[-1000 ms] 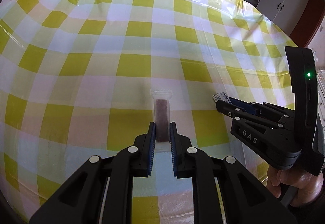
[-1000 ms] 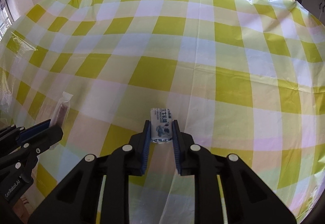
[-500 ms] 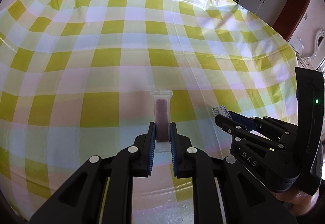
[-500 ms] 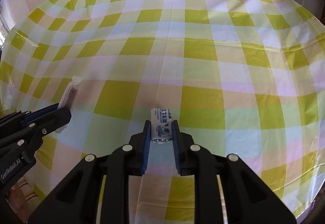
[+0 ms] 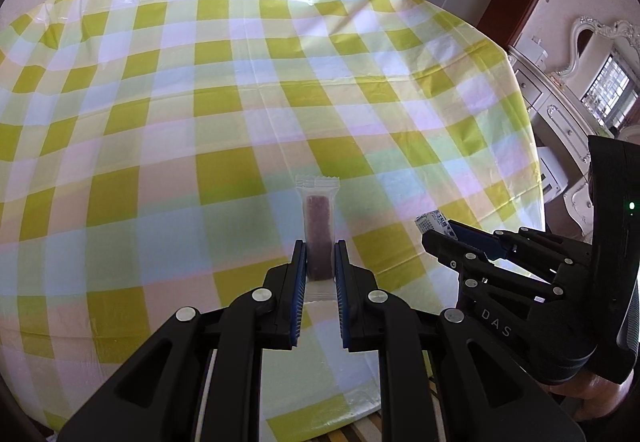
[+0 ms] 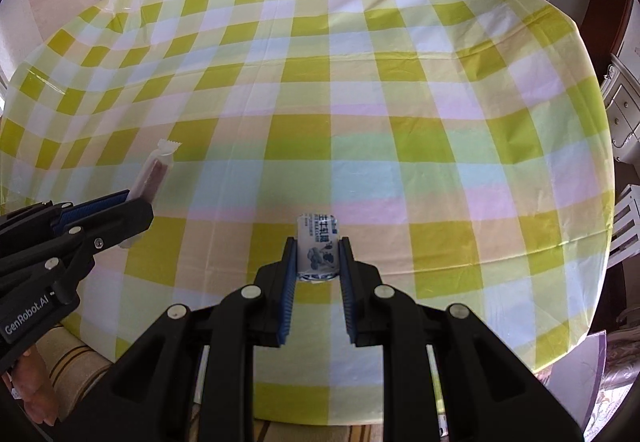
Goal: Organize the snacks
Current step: 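Carry brown bar and milk candy to the white box and open both grippers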
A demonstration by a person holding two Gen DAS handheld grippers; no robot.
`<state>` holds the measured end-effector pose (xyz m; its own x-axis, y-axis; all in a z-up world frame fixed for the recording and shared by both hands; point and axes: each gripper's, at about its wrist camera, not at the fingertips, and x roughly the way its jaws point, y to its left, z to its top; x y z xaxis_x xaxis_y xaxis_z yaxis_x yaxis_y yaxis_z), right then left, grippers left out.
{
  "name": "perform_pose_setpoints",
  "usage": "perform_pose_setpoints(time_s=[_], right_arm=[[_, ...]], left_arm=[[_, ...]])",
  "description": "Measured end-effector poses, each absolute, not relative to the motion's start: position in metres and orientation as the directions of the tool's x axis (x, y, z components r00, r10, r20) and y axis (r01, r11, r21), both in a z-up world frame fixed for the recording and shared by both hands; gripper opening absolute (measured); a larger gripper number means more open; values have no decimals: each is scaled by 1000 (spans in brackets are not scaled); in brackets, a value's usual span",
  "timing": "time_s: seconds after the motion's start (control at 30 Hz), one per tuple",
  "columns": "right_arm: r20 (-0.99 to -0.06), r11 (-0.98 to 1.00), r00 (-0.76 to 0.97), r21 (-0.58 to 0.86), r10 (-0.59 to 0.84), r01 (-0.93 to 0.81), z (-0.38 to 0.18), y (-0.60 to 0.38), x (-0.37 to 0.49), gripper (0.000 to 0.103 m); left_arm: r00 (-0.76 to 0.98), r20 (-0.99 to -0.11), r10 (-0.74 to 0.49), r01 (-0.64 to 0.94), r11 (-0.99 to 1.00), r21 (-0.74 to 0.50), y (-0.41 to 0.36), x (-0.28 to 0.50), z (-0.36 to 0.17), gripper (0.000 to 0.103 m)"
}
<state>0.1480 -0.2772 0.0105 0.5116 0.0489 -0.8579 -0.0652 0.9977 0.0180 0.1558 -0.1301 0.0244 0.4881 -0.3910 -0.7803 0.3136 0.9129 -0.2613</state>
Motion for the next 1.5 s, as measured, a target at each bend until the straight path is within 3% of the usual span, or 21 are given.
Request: perform_pose_setpoints(time_s=[0.67,1.03,1.5], right_arm=[[-887,985,447,-46,-118,168,8,-387,46,20],[-892,937,406,-53,-200,345,2,-439,1,20],[-816,871,407,-218,-410,440,24,-461,-38,21]], left_arm=[[328,-776,-538,584,761,-281,-243,78,35,13],[209,-786,-581,609,706,-360,-281,56,24,13],[87,-803,-589,647,646,-404,-325,33,10,14]])
